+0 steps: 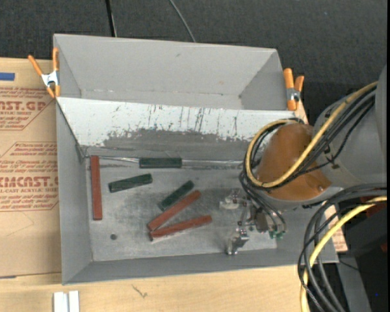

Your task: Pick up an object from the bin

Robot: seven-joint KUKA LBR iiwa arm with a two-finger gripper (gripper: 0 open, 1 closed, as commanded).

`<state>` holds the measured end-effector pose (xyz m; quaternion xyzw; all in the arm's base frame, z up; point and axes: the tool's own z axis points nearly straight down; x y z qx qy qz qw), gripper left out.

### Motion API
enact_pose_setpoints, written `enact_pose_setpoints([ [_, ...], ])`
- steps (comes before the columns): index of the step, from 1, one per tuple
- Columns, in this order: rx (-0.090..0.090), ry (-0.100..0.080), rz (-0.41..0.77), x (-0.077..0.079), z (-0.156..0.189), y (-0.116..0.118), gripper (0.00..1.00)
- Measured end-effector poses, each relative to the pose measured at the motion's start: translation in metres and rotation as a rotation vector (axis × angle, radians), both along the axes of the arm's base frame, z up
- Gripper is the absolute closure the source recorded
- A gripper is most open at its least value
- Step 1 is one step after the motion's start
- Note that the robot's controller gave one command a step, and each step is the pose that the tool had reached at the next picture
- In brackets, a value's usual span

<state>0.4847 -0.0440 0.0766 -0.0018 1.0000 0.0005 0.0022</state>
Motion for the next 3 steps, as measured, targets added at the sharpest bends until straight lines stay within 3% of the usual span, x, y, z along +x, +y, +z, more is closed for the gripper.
enact_pose_setpoints([
  [1, -0.003, 0.010, -0.009, 0.047, -0.004, 0.024, 0.00],
  [2, 0.001, 0.001, -0.029, 0.013, 0.002, 0.097, 1.00],
  [3, 0.000, 0.001, -0.028, 0.014, 0.002, 0.097, 1.00],
])
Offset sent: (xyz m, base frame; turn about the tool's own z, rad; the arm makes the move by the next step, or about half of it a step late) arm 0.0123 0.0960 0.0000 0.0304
